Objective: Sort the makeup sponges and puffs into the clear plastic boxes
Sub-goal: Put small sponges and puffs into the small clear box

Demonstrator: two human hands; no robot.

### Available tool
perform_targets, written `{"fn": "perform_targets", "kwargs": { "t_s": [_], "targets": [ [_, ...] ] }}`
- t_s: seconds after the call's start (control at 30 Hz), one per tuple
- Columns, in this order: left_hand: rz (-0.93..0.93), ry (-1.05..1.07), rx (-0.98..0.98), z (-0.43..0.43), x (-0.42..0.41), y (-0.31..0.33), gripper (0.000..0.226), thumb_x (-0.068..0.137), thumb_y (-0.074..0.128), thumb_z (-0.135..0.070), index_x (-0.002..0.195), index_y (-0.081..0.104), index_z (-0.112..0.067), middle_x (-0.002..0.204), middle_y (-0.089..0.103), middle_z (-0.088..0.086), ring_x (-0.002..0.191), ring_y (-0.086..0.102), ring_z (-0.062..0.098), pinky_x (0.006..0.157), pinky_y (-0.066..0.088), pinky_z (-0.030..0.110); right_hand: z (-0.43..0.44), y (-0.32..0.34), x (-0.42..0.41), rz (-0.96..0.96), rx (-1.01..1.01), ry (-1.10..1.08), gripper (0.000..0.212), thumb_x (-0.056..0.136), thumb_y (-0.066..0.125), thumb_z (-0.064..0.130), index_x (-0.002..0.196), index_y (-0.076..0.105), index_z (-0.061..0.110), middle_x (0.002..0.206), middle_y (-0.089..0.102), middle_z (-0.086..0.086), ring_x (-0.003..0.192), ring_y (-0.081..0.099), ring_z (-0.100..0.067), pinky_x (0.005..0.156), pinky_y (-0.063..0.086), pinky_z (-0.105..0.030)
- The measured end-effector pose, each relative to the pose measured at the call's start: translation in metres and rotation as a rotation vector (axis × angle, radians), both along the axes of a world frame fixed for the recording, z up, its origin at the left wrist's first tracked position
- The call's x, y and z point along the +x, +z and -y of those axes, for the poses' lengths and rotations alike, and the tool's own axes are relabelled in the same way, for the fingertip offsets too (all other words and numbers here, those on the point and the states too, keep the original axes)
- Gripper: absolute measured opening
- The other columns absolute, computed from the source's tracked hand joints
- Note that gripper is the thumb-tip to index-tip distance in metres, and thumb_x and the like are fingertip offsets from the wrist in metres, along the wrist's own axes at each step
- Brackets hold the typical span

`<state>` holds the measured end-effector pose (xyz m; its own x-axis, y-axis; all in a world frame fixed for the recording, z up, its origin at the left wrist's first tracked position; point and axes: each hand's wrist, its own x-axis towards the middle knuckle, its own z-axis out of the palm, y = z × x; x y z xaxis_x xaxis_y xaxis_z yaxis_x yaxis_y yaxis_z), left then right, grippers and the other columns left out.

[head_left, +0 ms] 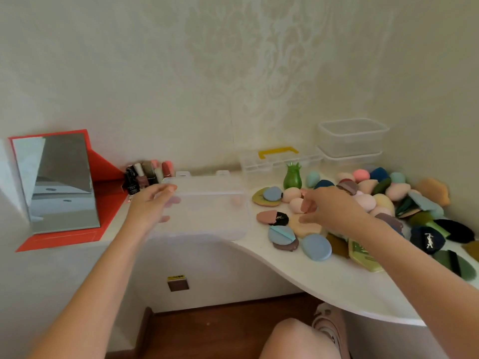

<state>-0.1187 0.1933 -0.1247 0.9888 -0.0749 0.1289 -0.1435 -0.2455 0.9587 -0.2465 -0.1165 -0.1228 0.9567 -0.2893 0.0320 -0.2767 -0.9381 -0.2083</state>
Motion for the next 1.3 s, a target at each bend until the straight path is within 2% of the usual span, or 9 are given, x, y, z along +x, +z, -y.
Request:
{"fn": "perform_targets", "kwargs": {
  "t_s": [0.1, 0.23, 0.37, 0.73, 0.8, 0.9, 1.07, 1.2, 1.3],
  "targets": [
    [-0.020, 0.063, -0.085, 0.002, -0.004, -0.010, 0.017, 0.096, 0.052, -0.028, 0.106, 0.063, -0.021, 0.089, 0.069, 0.001, 0.104, 0.058, 0.022, 0.073, 0.052, 0.037, -0.006, -0.006, 0.002, 0.006, -0.101, -0.117, 0.033, 0.083, 0.064, 0.048, 0.103, 0.058, 0.023, 0.090, 0.062, 0.003, 0.079, 0.058, -0.015, 0.069, 0.052, -0.029],
    [-0.095, 0.083, -0.152, 0.009, -0.010, -0.024, 0.012, 0.096, 0.051, -0.028, 0.099, 0.062, -0.023, 0.089, 0.068, 0.000, 0.101, 0.057, 0.020, 0.084, 0.050, 0.043, -0.013, -0.006, 0.000, -0.087, -0.225, -0.190, 0.042, 0.087, 0.053, 0.055, 0.094, 0.055, 0.014, 0.076, 0.053, 0.001, 0.075, 0.056, -0.016, 0.065, 0.046, -0.026],
    [-0.148, 0.097, -0.201, 0.015, -0.016, -0.038, 0.013, 0.097, 0.049, -0.025, 0.099, 0.062, -0.021, 0.093, 0.068, 0.003, 0.102, 0.056, 0.021, 0.082, 0.049, 0.042, -0.015, -0.010, -0.003, -0.106, -0.117, -0.201, 0.054, 0.079, 0.059, 0.064, 0.097, 0.048, 0.015, 0.086, 0.057, 0.000, 0.079, 0.057, -0.017, 0.067, 0.048, -0.026],
    [-0.203, 0.136, -0.359, 0.039, -0.043, -0.059, 0.014, 0.098, 0.042, -0.018, 0.096, 0.053, -0.027, 0.114, 0.059, 0.002, 0.110, 0.052, 0.018, 0.086, 0.040, 0.037, -0.011, -0.025, 0.002, -0.046, 0.028, -0.185, 0.066, 0.074, 0.074, 0.045, 0.122, 0.040, 0.015, 0.106, 0.054, -0.004, 0.089, 0.057, -0.019, 0.070, 0.050, -0.032],
    [-0.189, 0.151, -0.390, 0.044, -0.047, -0.060, 0.013, 0.097, 0.042, -0.017, 0.104, 0.051, -0.024, 0.118, 0.056, 0.003, 0.109, 0.051, 0.017, 0.085, 0.038, 0.036, -0.010, -0.021, 0.003, 0.054, 0.064, -0.208, 0.059, 0.078, 0.074, 0.033, 0.123, 0.040, 0.017, 0.110, 0.054, -0.006, 0.087, 0.057, -0.020, 0.066, 0.048, -0.030],
    [-0.171, 0.157, -0.435, 0.051, -0.053, -0.062, 0.016, 0.097, 0.041, -0.018, 0.109, 0.050, -0.025, 0.114, 0.053, -0.001, 0.109, 0.049, 0.016, 0.093, 0.037, 0.039, -0.006, -0.014, 0.001, 0.353, 0.244, -0.225, 0.030, 0.086, 0.064, 0.017, 0.112, 0.049, 0.014, 0.091, 0.054, -0.002, 0.073, 0.050, -0.014, 0.057, 0.040, -0.025],
    [-0.160, 0.118, -0.508, 0.057, -0.061, -0.064, 0.024, 0.100, 0.039, -0.023, 0.120, 0.052, -0.022, 0.109, 0.053, -0.007, 0.113, 0.050, 0.019, 0.092, 0.041, 0.037, -0.015, 0.006, 0.000, 0.676, 0.344, -0.137, 0.022, 0.087, 0.065, 0.018, 0.107, 0.059, 0.011, 0.098, 0.061, -0.005, 0.081, 0.055, -0.018, 0.065, 0.039, -0.025],
    [-0.180, 0.072, -0.532, 0.057, -0.065, -0.063, 0.027, 0.100, 0.038, -0.024, 0.123, 0.053, -0.022, 0.104, 0.053, -0.014, 0.114, 0.050, 0.018, 0.105, 0.038, 0.044, -0.056, 0.022, 0.007, 0.629, 0.388, 0.036, 0.014, 0.088, 0.063, 0.021, 0.100, 0.062, 0.013, 0.079, 0.060, -0.001, 0.072, 0.058, -0.021, 0.054, 0.040, -0.023],
    [-0.173, 0.070, -0.530, 0.055, -0.067, -0.065, 0.025, 0.099, 0.041, -0.027, 0.120, 0.053, -0.025, 0.116, 0.054, -0.005, 0.117, 0.049, 0.020, 0.107, 0.036, 0.048, -0.094, 0.020, 0.015, 0.454, 0.365, 0.139, 0.023, 0.083, 0.067, 0.024, 0.105, 0.063, 0.018, 0.083, 0.065, -0.002, 0.078, 0.061, -0.022, 0.064, 0.046, -0.029]
  ]
}}
